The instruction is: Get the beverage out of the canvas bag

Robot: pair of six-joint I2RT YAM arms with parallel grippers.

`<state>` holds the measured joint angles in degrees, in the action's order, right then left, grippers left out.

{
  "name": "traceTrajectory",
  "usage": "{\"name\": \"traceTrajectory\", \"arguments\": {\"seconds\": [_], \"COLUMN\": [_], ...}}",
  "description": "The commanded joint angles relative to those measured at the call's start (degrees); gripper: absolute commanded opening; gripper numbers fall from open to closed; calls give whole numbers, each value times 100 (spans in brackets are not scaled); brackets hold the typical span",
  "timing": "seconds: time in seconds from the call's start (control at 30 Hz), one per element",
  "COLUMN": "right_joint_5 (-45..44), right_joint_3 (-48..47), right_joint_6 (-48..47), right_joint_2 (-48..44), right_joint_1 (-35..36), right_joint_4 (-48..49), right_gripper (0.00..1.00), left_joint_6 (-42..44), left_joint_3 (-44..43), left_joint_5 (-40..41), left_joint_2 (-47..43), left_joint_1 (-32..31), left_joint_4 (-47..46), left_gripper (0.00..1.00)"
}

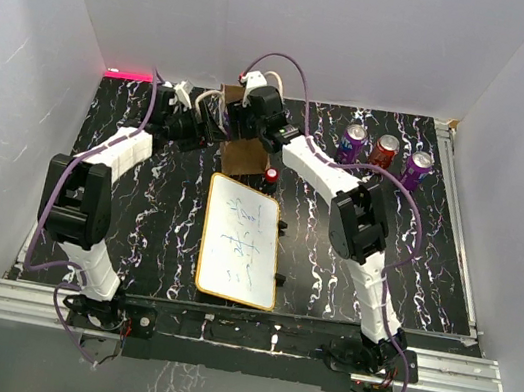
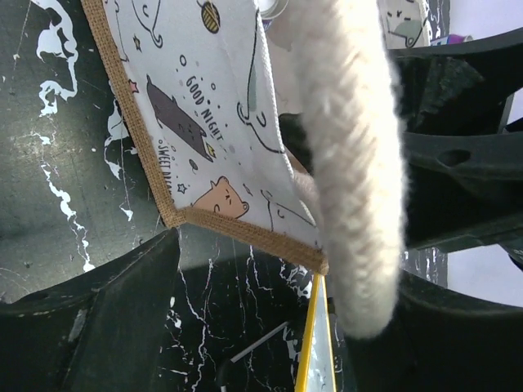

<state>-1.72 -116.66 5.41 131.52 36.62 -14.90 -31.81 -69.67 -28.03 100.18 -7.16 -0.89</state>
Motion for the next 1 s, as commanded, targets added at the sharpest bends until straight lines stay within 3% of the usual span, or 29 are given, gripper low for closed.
{"name": "traceTrajectory", "arguments": {"seconds": [0.0, 0.2, 0.5, 0.63, 0.77, 0.97], "right_joint_5": [-283, -317, 38, 85, 56, -132], "right_joint_3": [-737, -654, -554, -694, -896, -1329], "right_joint_6": [-139, 97, 427, 406, 258, -173], "right_joint_2": [223, 255, 143, 217, 346, 624], "right_joint_1": [-27, -120, -257, -259, -254, -260], "right_joint_4": [-178, -163, -97, -101, -121, -247], "right_gripper": [64, 66, 66, 66, 68, 74], "left_joint_6": [-146, -227, -535, -407, -252, -10], "left_joint_3": [-319, -194, -664, -865, -857, -287], "left_joint_5": [-186, 155, 613, 807, 858, 925], "left_joint_2": [-112, -521, -225, 76, 164, -108], "left_joint_1": [83, 108, 197, 218, 296, 309], "left_joint_4": [-34, -194, -356, -170, 85, 14], "left_gripper": [76, 87, 85, 77, 52, 40]}}
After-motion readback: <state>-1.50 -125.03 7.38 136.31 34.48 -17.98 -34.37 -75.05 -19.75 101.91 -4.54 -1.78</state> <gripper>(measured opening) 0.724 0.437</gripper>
